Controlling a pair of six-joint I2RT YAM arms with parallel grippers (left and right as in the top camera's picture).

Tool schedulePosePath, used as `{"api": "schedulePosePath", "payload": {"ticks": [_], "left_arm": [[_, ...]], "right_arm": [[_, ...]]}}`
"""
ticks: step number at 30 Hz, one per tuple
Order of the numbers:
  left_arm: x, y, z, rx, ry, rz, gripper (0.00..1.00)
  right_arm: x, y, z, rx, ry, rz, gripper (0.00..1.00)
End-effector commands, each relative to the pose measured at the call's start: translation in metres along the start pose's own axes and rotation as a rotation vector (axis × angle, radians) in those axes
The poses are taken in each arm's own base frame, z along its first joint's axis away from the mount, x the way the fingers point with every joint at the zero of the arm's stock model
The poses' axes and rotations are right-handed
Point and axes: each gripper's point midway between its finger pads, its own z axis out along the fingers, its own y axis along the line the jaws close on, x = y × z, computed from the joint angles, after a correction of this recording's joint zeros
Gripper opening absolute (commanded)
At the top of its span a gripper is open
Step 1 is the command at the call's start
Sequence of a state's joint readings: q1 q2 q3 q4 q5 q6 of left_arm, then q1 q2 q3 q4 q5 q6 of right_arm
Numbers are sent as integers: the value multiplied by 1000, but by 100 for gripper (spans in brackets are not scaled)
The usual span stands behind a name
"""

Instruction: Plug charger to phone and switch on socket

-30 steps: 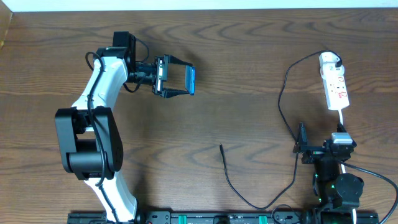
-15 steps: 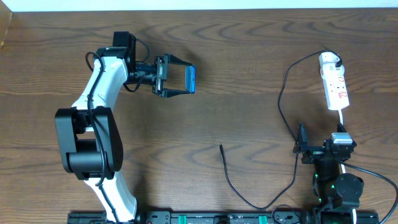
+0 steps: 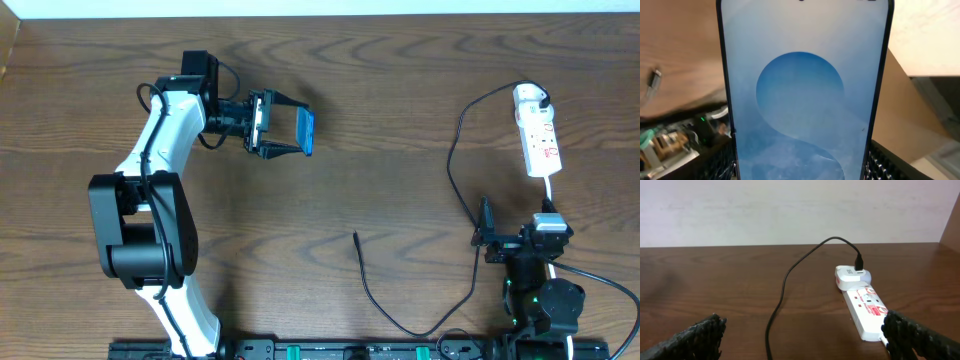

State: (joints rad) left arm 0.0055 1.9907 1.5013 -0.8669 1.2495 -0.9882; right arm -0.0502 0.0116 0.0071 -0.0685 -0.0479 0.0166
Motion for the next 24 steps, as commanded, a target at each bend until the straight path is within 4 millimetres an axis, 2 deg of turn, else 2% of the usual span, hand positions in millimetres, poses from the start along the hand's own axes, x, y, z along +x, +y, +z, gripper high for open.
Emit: {"api": "schedulePosePath", "payload": {"ticks": [1, 17, 24], "left_arm": [[-5, 1, -6, -26, -71, 75, 7], [-12, -12, -6, 5, -97, 196, 7], [-3, -19, -6, 40, -48, 217, 7]], "right_arm": [[0, -1, 0, 6, -1, -10, 99], [0, -1, 0, 6, -1, -10, 99], [0, -1, 0, 6, -1, -11, 99]]}}
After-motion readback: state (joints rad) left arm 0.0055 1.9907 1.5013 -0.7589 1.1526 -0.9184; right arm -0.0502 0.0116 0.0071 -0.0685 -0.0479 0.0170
